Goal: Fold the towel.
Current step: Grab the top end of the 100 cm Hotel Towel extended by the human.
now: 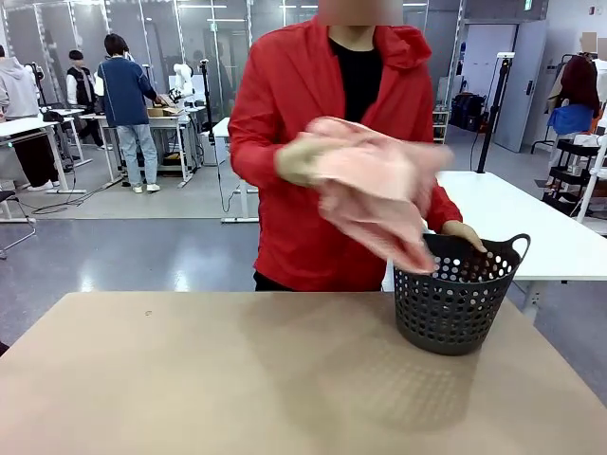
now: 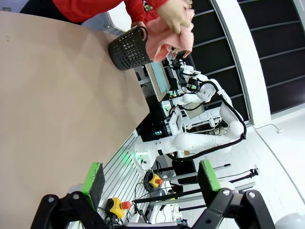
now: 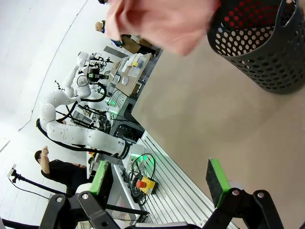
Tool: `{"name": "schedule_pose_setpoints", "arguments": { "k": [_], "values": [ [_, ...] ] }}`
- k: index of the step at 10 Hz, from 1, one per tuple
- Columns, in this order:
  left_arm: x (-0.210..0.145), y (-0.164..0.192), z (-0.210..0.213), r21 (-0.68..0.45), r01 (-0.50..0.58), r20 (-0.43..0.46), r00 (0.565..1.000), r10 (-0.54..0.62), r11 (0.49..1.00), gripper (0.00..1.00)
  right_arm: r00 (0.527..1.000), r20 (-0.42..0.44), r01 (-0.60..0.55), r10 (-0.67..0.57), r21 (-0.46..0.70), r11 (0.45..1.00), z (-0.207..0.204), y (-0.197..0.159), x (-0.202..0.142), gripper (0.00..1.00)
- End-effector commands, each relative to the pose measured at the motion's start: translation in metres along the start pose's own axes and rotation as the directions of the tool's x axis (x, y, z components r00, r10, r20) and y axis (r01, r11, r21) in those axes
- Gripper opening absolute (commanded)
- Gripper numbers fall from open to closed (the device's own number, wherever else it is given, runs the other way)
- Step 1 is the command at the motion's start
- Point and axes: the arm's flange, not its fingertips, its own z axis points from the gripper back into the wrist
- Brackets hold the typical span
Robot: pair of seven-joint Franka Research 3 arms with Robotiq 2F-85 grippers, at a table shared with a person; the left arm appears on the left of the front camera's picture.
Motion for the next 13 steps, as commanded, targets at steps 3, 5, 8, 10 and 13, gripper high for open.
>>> {"name": "schedule_pose_setpoints", "arguments": {
  "k": [3,5,8,10,13],
  "values": [
    [-0.0011,0.0001,0.0011,-0.008,0.004,-0.008,1.000,-0.004,1.000,1.00,1.000,0.011,-0.016,0.016,0.009,1.000,0.0006,0.0008,0.0015,1.00],
    [-0.0011,0.0001,0.0011,-0.008,0.004,-0.008,1.000,-0.004,1.000,1.00,1.000,0.011,-0.016,0.016,0.009,1.000,0.0006,0.0008,0.0015,1.00],
    [-0.0011,0.0001,0.0011,-0.008,0.004,-0.008,1.000,-0.004,1.000,1.00,1.000,0.011,-0.016,0.016,0.009,1.000,0.0006,0.0008,0.0015,1.00],
    [-0.0011,0.0001,0.0011,-0.008,0.004,-0.008,1.000,-0.004,1.000,1.00,1.000,0.011,-0.016,0.016,0.009,1.000,0.0006,0.0008,0.0015,1.00],
    [-0.0011,0.0001,0.0011,-0.008,0.004,-0.008,1.000,-0.004,1.000,1.00,1.000,0.011,-0.016,0.016,0.009,1.000,0.0006,0.0008,0.0015,1.00]
  ]
}}
